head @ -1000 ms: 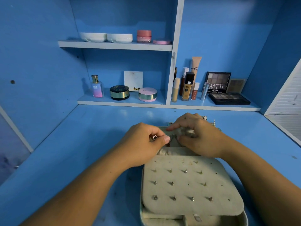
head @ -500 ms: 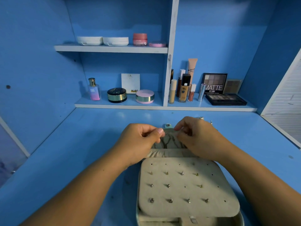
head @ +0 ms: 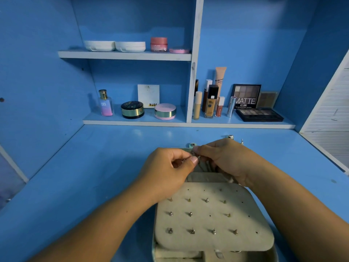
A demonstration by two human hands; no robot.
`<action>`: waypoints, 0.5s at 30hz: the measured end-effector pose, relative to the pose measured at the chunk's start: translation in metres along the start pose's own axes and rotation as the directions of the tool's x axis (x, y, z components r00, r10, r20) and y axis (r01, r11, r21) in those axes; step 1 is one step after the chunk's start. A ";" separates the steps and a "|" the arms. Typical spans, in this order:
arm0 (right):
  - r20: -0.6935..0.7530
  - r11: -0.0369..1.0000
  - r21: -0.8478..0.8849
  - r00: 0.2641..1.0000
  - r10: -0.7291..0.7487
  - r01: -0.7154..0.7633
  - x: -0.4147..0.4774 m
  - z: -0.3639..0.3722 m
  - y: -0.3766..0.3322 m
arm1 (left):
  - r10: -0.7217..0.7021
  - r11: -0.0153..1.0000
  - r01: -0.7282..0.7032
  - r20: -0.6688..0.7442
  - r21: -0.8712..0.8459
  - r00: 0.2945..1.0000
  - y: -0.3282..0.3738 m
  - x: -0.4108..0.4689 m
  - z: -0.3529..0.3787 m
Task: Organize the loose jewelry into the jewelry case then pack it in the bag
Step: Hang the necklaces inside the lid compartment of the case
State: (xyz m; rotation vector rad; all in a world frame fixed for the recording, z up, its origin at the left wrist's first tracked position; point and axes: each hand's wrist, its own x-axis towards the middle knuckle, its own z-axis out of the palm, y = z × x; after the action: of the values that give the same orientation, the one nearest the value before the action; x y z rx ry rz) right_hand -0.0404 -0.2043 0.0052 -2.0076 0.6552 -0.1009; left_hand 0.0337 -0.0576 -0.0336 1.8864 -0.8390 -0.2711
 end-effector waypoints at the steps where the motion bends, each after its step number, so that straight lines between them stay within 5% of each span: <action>1: 0.019 1.000 -0.001 1.000 0.003 -0.003 0.000 0.000 -0.001 | 0.017 1.000 -0.017 -0.006 0.010 1.000 0.000 0.000 0.001; 15: 0.105 0.995 0.065 0.991 -0.082 0.076 0.005 -0.012 0.010 | 0.054 0.991 -0.050 -0.028 0.124 0.998 -0.009 0.001 -0.005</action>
State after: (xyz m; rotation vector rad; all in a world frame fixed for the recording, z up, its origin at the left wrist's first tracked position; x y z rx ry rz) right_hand -0.0438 -0.2198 0.0015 -1.9657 0.4984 -0.0588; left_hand 0.0407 -0.0526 -0.0389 1.9747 -0.8996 -0.1609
